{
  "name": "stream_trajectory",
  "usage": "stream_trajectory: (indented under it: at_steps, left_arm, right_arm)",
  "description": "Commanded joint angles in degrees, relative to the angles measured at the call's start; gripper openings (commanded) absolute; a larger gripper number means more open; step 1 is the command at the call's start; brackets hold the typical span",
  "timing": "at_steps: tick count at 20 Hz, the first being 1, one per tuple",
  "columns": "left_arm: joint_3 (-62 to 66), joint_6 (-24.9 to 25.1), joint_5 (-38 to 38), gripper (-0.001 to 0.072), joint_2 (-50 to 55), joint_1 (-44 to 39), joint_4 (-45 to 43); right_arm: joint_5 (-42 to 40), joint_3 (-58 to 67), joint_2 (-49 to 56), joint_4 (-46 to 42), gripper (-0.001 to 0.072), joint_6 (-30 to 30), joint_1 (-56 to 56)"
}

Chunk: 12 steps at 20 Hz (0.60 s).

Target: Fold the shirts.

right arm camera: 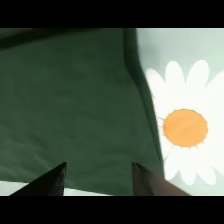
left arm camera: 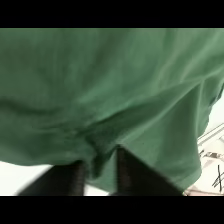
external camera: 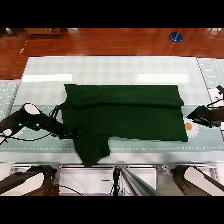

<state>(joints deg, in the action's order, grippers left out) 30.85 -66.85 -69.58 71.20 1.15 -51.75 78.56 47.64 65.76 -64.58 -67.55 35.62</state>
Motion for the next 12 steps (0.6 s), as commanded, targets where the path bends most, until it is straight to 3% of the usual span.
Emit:
stream_trajectory:
  at_steps: [1,4,6,12]
  left_arm:
    - [0.0,0.6,1.4,0.0056,0.5,-0.6,0.8]
    - [0.0,1.3,1.0,0.0033,0.5,-0.6,0.8]
    - [0.0,1.3,1.0,0.0033,0.5,-0.6,0.8]
    - [0.0,1.3,1.0,0.0034,0.5,-0.6,0.8]
  right_arm:
    - [0.5,0.0,-0.2,-2.7,0.0497,-1.5,0.0]
    - [1.7,-0.2,-0.2,-6.6,0.05,-1.8,0.6]
    - [2.5,-1.8,-0.1,-5.5,0.0543,-1.6,4.1]
    - [-0.6,-10.9,-0.1,-4.5,0.0542,0.1,11.7]
